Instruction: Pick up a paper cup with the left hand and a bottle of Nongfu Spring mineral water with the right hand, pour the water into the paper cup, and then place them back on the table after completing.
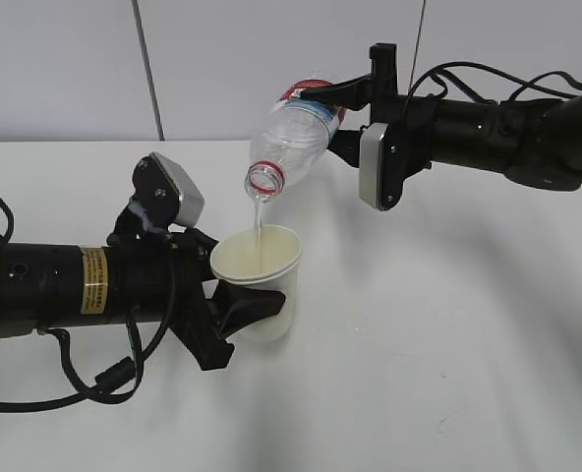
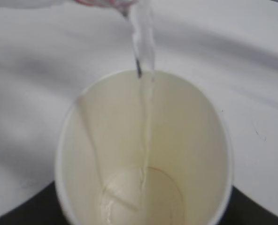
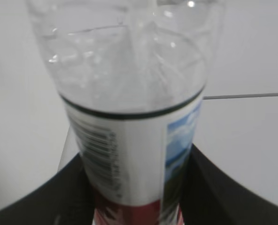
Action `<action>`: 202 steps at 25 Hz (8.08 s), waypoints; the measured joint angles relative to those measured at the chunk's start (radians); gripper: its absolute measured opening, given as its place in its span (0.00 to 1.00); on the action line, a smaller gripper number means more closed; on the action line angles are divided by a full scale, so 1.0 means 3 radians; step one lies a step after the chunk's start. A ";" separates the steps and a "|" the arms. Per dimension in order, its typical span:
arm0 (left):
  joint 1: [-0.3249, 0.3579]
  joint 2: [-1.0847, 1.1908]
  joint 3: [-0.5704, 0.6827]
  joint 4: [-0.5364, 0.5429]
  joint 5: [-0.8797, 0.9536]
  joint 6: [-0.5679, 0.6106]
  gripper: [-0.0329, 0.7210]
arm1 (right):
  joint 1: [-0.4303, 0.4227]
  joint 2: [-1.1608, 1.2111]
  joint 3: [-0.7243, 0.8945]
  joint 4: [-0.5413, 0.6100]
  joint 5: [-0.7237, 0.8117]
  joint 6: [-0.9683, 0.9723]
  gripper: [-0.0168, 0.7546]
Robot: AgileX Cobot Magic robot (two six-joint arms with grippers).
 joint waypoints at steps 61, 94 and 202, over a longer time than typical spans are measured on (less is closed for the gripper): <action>0.0000 0.0000 0.0000 0.0288 -0.0101 -0.0123 0.56 | 0.0000 -0.0006 -0.0005 0.0173 -0.0181 -0.0319 0.47; 0.0000 -0.0128 0.0000 -0.0010 0.0058 0.0233 0.56 | 0.0000 -0.0026 0.0282 0.0180 -0.0177 0.1184 0.47; 0.0526 0.0265 0.0656 -0.1285 -0.0699 0.1103 0.80 | -0.0040 0.0569 0.0501 0.0322 -0.0186 0.3808 0.74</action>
